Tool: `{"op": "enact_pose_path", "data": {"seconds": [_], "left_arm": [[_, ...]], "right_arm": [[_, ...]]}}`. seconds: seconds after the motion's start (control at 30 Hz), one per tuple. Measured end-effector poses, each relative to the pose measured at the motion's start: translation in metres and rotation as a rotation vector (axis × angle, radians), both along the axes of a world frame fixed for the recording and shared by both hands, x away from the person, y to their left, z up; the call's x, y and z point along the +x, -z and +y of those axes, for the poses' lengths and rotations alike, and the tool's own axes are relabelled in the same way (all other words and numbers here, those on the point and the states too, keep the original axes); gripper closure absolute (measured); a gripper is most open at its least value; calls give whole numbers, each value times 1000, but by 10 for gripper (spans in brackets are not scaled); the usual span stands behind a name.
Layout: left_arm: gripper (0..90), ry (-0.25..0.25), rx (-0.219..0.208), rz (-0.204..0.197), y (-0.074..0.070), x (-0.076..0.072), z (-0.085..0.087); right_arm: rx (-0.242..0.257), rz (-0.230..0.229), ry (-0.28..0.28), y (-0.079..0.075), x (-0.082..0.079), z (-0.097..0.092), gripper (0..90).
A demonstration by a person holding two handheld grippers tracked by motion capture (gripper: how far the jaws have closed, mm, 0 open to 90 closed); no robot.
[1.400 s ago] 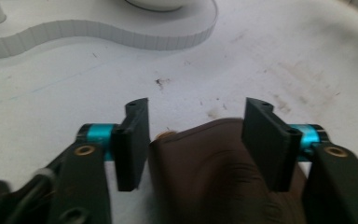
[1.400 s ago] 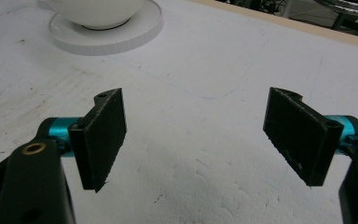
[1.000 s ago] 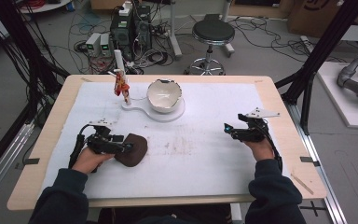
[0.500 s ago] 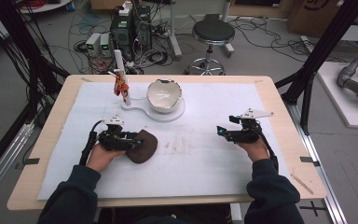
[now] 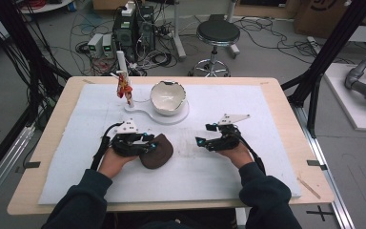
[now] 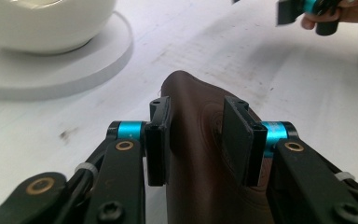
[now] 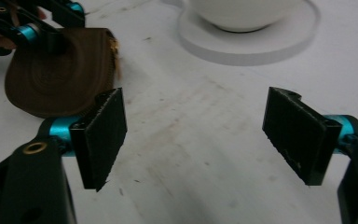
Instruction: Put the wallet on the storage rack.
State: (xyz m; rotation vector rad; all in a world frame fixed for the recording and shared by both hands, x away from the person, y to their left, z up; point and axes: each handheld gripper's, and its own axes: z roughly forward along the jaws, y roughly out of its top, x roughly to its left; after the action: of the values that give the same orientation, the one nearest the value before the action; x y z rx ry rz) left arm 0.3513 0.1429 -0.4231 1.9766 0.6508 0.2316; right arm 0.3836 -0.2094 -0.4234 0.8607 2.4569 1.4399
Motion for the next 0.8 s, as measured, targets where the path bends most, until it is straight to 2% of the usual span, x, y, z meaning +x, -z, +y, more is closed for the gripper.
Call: {"op": "enact_pose_path", "data": {"seconds": [0.1,0.17,0.2,0.23,0.3,0.43,0.53,0.6,0.7,0.8], "left_arm": [[626,15,-2,4,1,-1,-7],[626,16,-1,2,1,-1,-9],[626,21,-1,-1,1,-1,-9],[626,20,-7,4,1,-1,-9],[626,25,-10,8,1,-1,-10],[625,33,-6,8,2,-1,-12],[621,29,-10,25,3,0,-11],[594,23,-16,36,2,1,-9],[419,-19,-29,106,1,1,-3],[373,-37,-34,151,1,-4,9]], "right_arm": [[-3,18,-59,4,-1,18,289],[-2,38,-104,6,-2,28,366],[-7,33,-132,8,-3,33,382],[-11,51,-152,8,-5,39,399],[-17,57,-197,11,-6,49,426],[-54,79,-250,18,-8,66,458],[-85,77,-253,21,-8,71,459],[-95,57,-255,21,-9,71,462],[-103,46,-247,22,-10,72,469],[-105,45,-250,22,-11,72,469]]}}
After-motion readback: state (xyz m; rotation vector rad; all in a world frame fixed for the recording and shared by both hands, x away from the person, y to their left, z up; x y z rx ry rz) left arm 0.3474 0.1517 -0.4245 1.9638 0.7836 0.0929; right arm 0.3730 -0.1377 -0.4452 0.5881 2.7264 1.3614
